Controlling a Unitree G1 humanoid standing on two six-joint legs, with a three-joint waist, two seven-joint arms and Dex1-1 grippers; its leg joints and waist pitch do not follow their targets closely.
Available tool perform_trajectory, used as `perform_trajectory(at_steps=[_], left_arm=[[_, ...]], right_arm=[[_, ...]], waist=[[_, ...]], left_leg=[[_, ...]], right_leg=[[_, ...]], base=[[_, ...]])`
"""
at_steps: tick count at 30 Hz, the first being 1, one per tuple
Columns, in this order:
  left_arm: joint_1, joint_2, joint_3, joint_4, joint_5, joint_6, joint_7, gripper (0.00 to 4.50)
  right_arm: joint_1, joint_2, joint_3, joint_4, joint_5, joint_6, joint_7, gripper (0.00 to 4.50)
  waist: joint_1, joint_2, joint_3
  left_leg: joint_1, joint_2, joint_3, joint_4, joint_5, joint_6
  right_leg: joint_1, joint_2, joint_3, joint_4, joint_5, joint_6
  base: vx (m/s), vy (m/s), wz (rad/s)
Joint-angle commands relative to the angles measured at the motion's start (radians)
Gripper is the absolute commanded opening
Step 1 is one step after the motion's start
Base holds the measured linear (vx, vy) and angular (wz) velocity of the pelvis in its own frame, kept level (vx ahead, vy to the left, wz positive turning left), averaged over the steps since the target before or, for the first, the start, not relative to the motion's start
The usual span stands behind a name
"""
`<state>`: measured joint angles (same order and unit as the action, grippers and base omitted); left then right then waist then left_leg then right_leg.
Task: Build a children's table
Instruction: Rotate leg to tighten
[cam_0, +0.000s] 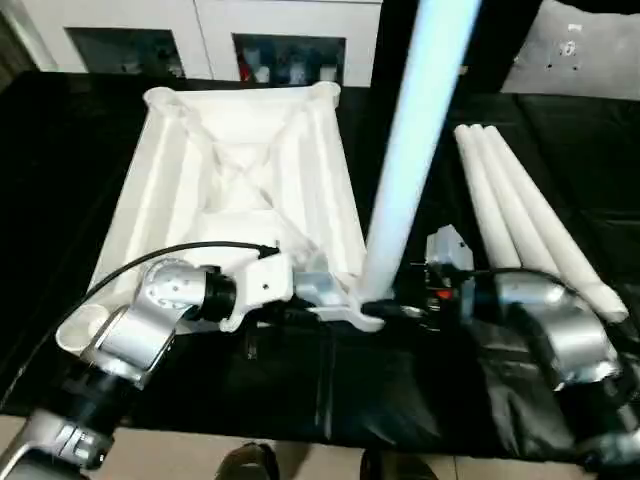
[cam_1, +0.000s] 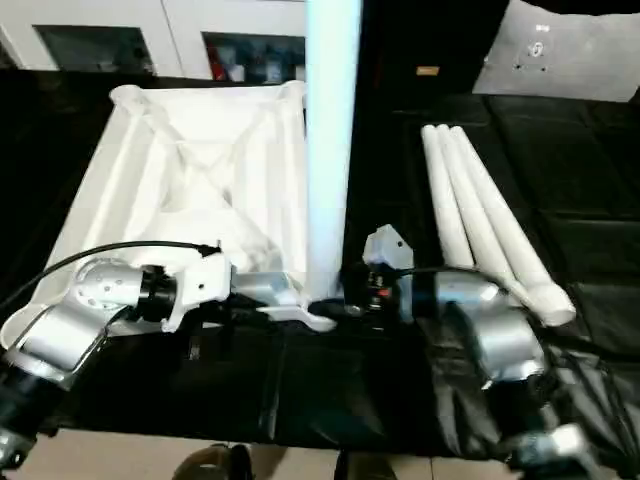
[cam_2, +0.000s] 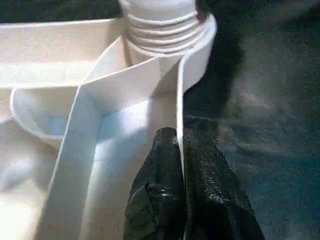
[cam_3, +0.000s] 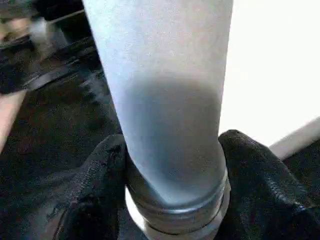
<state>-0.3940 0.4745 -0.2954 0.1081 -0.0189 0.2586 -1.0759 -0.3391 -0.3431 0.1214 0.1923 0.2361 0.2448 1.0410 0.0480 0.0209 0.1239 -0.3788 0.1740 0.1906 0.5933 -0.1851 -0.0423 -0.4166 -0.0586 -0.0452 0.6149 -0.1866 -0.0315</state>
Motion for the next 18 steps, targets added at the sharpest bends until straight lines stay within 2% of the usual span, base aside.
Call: perform_trajectory(at_steps=[1,2,3,5,6,7,8,9,11,13,14,16,17,18], left_arm=[[-0.006,-0.072,-0.002,-0.080,-0.018,0.074,0.108,0.00],[-0.006,-0.072,-0.002,-0.080,-0.018,0.074,0.108,0.00],[0.000,-0.120,0.008,-0.121,-0.014,0.137,0.176,0.00],[0.007,-0.217,0.016,-0.169,0.014,0.220,0.301,0.00],[0.007,-0.231,0.017,-0.174,0.021,0.230,0.320,0.00],[0.007,-0.281,0.010,-0.185,0.050,0.256,0.379,0.00],[0.007,-0.300,0.005,-0.188,0.059,0.262,0.397,0.00],[-0.002,-0.361,-0.007,-0.178,0.084,0.277,0.465,0.00],[-0.008,-0.387,-0.014,-0.165,0.095,0.273,0.493,0.00],[-0.019,-0.411,-0.025,-0.149,0.103,0.271,0.514,0.00],[-0.026,-0.403,-0.031,-0.147,0.100,0.272,0.506,0.00],[-0.026,-0.392,-0.033,-0.151,0.101,0.274,0.498,0.00],[-0.025,-0.362,-0.034,-0.155,0.109,0.268,0.471,0.00],[-0.025,-0.346,-0.035,-0.155,0.112,0.261,0.457,0.00]], right_arm=[[0.024,0.075,0.074,-0.044,-0.011,0.046,-0.083,2.59],[0.024,0.075,0.074,-0.044,-0.011,0.046,-0.083,2.59],[0.041,0.136,0.068,-0.062,-0.024,0.069,-0.183,2.59],[0.066,0.242,0.064,-0.078,-0.054,0.087,-0.334,2.59],[0.070,0.257,0.063,-0.081,-0.059,0.088,-0.356,2.59],[0.083,0.312,0.057,-0.083,-0.073,0.091,-0.433,2.59],[0.087,0.334,0.053,-0.081,-0.076,0.094,-0.463,2.59],[0.094,0.383,0.055,-0.074,-0.099,0.085,-0.540,2.59],[0.091,0.401,0.051,-0.064,-0.113,0.072,-0.577,2.59],[0.084,0.422,0.035,-0.055,-0.116,0.054,-0.620,2.59],[0.077,0.416,0.017,-0.059,-0.106,0.034,-0.622,2.94],[0.075,0.406,0.006,-0.064,-0.112,0.027,-0.624,3.31],[0.074,0.387,-0.014,-0.067,-0.113,0.027,-0.610,3.34],[0.073,0.377,-0.023,-0.067,-0.112,0.026,-0.599,3.34]], waist=[[-0.004,-0.007,-0.064],[-0.004,-0.007,-0.064],[-0.015,-0.011,-0.062],[-0.020,-0.009,-0.058],[-0.023,-0.009,-0.057],[-0.022,-0.009,-0.057],[-0.023,-0.011,-0.058],[-0.022,-0.010,-0.057],[-0.022,-0.009,-0.058],[-0.018,-0.006,-0.061],[-0.015,-0.003,-0.064],[-0.015,-0.005,-0.065],[-0.013,-0.001,-0.066],[-0.014,-0.002,-0.067]], left_leg=[[0.011,0.056,-0.028,-0.074,-0.171,0.056],[0.011,0.056,-0.028,-0.074,-0.171,0.056],[0.011,0.054,-0.027,-0.077,-0.191,0.038],[0.014,0.052,-0.028,-0.077,-0.224,0.031],[0.015,0.054,-0.028,-0.080,-0.219,0.026],[0.016,0.052,-0.028,-0.079,-0.220,0.027],[0.013,0.051,-0.028,-0.080,-0.208,0.028],[0.016,0.051,-0.028,-0.080,-0.204,0.032],[0.016,0.050,-0.027,-0.080,-0.202,0.035],[0.015,0.049,-0.025,-0.079,-0.180,0.043],[0.017,0.048,-0.023,-0.076,-0.171,0.055],[0.011,0.047,-0.024,-0.076,-0.148,0.064],[0.010,0.046,-0.024,-0.074,-0.128,0.073],[0.008,0.045,-0.024,-0.074,-0.120,0.083]], right_leg=[[0.056,-0.085,0.049,-0.083,-0.291,-0.225],[0.056,-0.085,0.049,-0.083,-0.291,-0.225],[0.054,-0.083,0.051,-0.088,-0.347,-0.194],[0.047,-0.085,0.051,-0.099,-0.409,-0.178],[0.043,-0.081,0.054,-0.101,-0.408,-0.166],[0.042,-0.081,0.054,-0.103,-0.410,-0.160],[0.044,-0.082,0.055,-0.102,-0.396,-0.156],[0.040,-0.080,0.056,-0.104,-0.384,-0.152],[0.040,-0.078,0.056,-0.104,-0.367,-0.148],[0.042,-0.077,0.058,-0.099,-0.305,-0.154],[0.042,-0.075,0.058,-0.097,-0.252,-0.163],[0.048,-0.075,0.057,-0.091,-0.206,-0.172],[0.051,-0.075,0.056,-0.087,-0.164,-0.181],[0.054,-0.075,0.055,-0.085,-0.138,-0.189]], base=[[0.000,0.000,0.00],[0.000,0.000,0.00],[0.000,0.000,0.00],[0.000,0.000,0.00],[0.000,0.000,0.00],[0.000,0.000,0.00],[0.000,0.000,0.00],[0.000,0.000,0.00],[0.000,0.000,0.00],[0.000,0.000,0.00],[0.000,0.000,0.00],[0.000,0.000,0.00],[0.000,0.000,0.00],[0.000,0.000,0.00]])
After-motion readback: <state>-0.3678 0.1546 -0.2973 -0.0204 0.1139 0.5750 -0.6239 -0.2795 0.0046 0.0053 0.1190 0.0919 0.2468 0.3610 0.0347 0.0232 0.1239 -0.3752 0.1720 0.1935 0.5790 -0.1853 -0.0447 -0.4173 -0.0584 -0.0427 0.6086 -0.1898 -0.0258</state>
